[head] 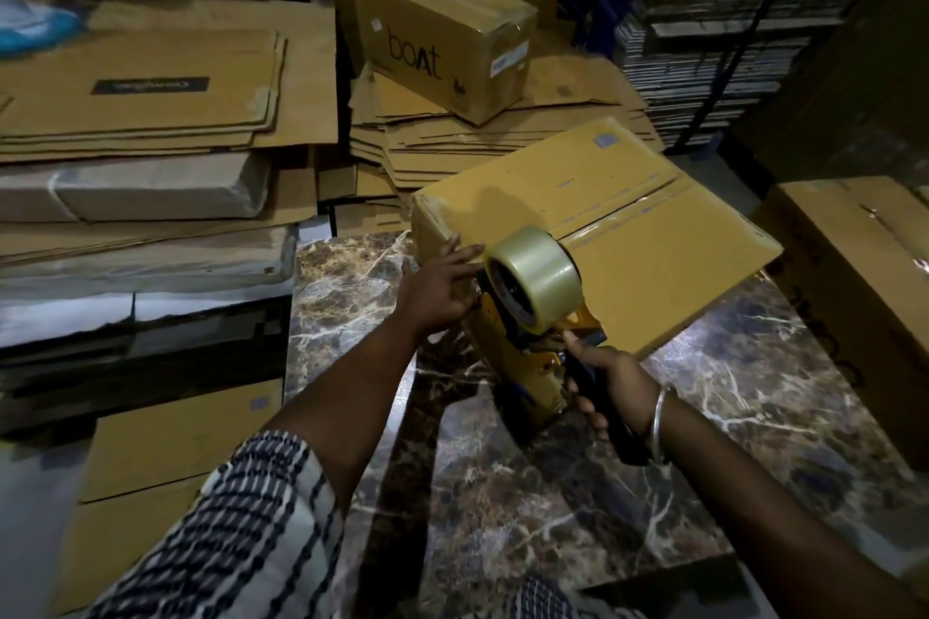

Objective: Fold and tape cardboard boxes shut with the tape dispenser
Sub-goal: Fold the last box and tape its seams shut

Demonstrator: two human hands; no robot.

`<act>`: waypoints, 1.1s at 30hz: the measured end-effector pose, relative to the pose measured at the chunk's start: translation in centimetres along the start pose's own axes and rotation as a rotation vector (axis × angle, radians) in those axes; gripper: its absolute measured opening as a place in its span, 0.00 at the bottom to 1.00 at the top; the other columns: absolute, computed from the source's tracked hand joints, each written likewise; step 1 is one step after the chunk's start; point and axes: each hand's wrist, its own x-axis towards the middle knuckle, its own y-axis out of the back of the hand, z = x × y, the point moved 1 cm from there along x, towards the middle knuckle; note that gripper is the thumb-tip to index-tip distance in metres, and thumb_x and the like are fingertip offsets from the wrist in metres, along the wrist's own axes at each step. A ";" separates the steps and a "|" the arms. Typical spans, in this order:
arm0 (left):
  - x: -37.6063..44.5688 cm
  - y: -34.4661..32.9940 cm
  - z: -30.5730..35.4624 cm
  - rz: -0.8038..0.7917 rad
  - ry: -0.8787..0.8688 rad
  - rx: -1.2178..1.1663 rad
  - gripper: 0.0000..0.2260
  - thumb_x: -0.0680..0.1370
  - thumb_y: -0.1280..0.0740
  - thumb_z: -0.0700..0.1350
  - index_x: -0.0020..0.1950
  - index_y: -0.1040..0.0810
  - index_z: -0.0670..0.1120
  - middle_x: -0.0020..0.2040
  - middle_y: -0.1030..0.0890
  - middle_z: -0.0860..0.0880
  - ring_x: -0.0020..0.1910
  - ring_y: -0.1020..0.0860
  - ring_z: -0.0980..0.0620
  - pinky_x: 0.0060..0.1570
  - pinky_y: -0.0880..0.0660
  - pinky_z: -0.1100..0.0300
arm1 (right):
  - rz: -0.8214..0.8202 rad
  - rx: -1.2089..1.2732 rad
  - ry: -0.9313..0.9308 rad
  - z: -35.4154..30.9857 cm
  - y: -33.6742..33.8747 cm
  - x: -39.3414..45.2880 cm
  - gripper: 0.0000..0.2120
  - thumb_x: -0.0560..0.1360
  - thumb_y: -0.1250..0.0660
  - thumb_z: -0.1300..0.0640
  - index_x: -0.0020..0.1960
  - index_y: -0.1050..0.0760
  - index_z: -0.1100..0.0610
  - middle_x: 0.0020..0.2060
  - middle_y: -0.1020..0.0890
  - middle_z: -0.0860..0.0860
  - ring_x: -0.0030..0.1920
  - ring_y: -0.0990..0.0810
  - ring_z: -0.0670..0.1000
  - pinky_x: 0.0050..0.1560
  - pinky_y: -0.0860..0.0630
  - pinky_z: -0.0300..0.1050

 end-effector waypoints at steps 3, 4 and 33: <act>0.3 -0.2 -0.5 -0.018 0.013 0.031 0.18 0.77 0.28 0.51 0.67 0.21 0.57 0.77 0.36 0.63 0.79 0.51 0.60 0.69 0.53 0.28 | 0.003 -0.025 0.016 0.3 0.4 -0.2 0.28 0.76 0.39 0.34 0.34 0.33 0.58 0.25 0.35 0.54 0.22 0.42 0.53 0.25 0.45 0.43; 0.5 -0.5 -1.0 -0.026 0.027 0.040 0.18 0.76 0.28 0.55 0.66 0.22 0.61 0.76 0.37 0.66 0.79 0.51 0.62 0.66 0.54 0.22 | -0.001 -0.028 0.025 0.8 0.7 -0.4 0.28 0.74 0.37 0.34 0.34 0.33 0.58 0.25 0.36 0.55 0.22 0.42 0.53 0.25 0.46 0.43; -1.6 -4.1 1.0 0.073 -0.281 -0.043 0.11 0.76 0.28 0.45 0.56 0.16 0.43 0.67 0.21 0.46 0.77 0.38 0.46 0.65 0.32 0.41 | -0.003 0.046 0.100 4.5 2.7 -2.5 0.25 0.72 0.34 0.36 0.33 0.32 0.57 0.25 0.36 0.55 0.21 0.41 0.53 0.24 0.45 0.43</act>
